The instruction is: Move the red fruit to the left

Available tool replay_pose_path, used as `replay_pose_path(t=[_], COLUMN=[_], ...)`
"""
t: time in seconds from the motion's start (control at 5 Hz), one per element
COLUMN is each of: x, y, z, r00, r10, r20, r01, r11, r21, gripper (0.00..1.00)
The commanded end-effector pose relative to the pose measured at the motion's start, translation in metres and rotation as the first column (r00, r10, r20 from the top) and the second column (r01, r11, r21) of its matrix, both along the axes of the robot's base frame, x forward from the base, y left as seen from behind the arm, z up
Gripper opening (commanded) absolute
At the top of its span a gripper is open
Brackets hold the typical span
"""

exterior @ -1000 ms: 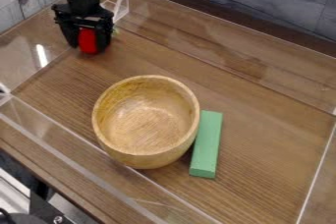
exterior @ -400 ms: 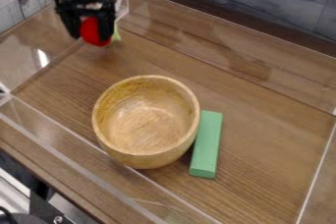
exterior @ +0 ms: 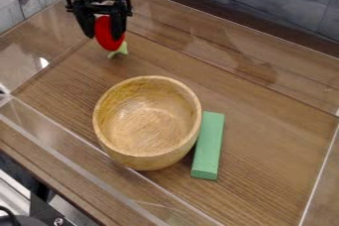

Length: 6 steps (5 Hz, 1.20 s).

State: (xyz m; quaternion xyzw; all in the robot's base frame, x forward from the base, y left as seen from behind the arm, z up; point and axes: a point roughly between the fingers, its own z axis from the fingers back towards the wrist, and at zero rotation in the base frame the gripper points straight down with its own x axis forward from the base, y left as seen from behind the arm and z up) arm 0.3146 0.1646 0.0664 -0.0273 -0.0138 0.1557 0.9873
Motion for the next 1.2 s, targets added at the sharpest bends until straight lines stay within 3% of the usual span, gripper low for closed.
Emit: replay_pose_path(t=[0.0,0.2,0.6,1.0], x=[0.0,-0.008,0.004,0.012], y=[-0.002,-0.006,-0.013,0.023], z=[0.018,0.013,0.016,-0.001], r00=[0.995,0.985,0.986,0.977], r10=[0.081,0.164,0.16,0.213], r20=[0.059,0.051,0.039,0.026], r01=[-0.083,-0.166,-0.162,-0.215], r11=[0.995,0.985,0.986,0.975], r21=[0.046,0.046,0.048,0.056], gripper=[0.0,0.0,0.0,0.0])
